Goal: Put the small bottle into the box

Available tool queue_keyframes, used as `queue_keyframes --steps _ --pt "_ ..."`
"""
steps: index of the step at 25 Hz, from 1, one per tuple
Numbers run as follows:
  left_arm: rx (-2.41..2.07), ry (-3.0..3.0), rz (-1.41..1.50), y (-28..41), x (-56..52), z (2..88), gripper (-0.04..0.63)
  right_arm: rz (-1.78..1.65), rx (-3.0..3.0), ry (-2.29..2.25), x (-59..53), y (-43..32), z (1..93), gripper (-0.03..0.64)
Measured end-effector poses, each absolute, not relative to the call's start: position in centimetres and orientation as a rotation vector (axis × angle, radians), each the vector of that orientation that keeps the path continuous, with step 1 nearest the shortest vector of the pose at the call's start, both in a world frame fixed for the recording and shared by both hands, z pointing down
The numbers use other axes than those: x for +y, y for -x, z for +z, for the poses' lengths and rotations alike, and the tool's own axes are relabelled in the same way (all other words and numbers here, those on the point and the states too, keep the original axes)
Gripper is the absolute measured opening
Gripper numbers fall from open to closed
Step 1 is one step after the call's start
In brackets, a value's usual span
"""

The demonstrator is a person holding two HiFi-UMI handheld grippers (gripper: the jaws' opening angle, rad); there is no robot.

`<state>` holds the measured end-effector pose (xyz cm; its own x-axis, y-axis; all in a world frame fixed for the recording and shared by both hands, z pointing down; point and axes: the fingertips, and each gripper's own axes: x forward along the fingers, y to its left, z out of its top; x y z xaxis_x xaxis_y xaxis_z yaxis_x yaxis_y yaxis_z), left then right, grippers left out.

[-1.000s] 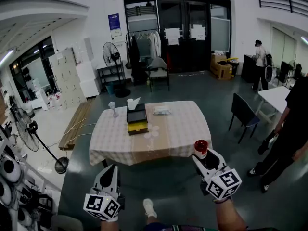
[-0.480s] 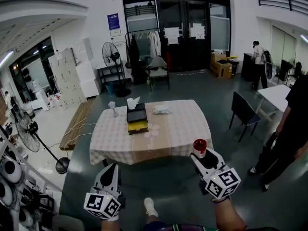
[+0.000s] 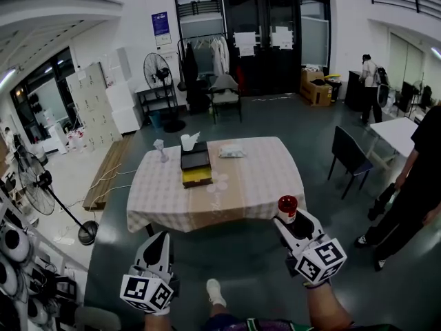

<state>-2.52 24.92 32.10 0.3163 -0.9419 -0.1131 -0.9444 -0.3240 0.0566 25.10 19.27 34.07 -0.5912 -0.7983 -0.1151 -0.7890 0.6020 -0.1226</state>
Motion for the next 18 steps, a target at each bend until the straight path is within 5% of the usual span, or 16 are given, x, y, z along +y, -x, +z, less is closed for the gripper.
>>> queue_keyframes --steps 18 --pt "1.873 2.505 0.207 10.2 12.9 32.5 0.023 -0.035 2.712 1.345 6.8 -18.4 33.2 0.225"
